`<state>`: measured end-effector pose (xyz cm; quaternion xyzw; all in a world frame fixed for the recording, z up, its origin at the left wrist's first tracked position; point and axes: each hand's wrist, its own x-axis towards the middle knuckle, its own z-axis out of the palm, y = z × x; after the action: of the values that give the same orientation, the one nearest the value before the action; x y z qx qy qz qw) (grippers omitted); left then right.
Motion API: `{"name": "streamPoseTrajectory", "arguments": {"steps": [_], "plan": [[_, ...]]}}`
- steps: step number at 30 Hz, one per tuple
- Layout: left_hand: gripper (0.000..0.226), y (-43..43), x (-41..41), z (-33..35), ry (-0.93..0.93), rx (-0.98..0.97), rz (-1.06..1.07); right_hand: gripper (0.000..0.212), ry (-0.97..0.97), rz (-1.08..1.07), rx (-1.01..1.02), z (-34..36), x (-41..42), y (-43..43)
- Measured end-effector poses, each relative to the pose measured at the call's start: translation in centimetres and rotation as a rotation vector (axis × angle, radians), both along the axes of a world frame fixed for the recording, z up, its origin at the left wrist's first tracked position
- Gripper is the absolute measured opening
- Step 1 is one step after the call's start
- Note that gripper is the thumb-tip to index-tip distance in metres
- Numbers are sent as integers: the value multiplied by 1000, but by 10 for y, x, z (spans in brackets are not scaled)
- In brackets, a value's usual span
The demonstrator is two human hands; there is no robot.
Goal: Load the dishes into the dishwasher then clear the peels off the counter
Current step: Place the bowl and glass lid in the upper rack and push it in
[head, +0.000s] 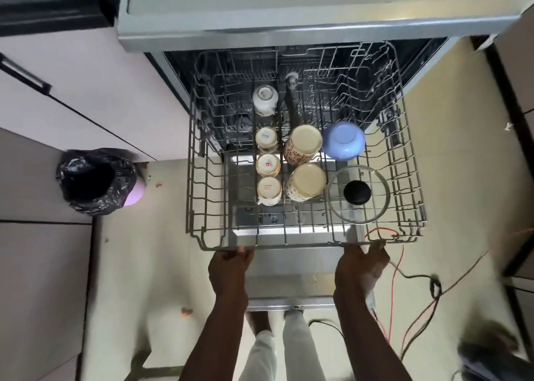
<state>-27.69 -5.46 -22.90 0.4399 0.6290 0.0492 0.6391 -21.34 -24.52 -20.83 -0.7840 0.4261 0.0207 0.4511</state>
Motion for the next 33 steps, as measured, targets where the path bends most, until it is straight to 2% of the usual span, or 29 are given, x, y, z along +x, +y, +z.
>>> {"name": "streamPoseTrajectory", "arguments": {"steps": [2, 5, 11, 18, 19, 20, 24, 27, 30, 33], "plan": [[3, -1, 1, 0, -33, 28, -14, 67, -32, -18, 10, -3, 0, 0], [12, 0, 4, 0, -111, 38, -12, 69, -66, -21, 10, -6, 3, -1], [12, 5, 22, -3, -144, 88, -55, 68, -112, -23, 28, -18, 22, 4], [13, 10, 43, -2, -186, 83, -16, 37, -251, -406, 576, -9, 59, 4], [14, 12, 46, -3, -187, 78, -7, 33, -297, -447, 695, -5, 63, 4], [15, 14, 51, -2, -185, 75, 1, 33, -309, -452, 727, -6, 67, 3], [14, 16, 72, 6, -204, 47, 42, 24, -208, -362, 651, -8, 85, -4], [23, 17, 84, 9, -236, 27, 108, 19, -134, -260, 547, -5, 100, -7], [49, 14, 96, 13, -248, 8, 191, 21, -132, -238, 527, -6, 110, -4], [47, 12, 103, 15, -234, 2, 236, 18, -123, -169, 512, -9, 116, -3]]}}
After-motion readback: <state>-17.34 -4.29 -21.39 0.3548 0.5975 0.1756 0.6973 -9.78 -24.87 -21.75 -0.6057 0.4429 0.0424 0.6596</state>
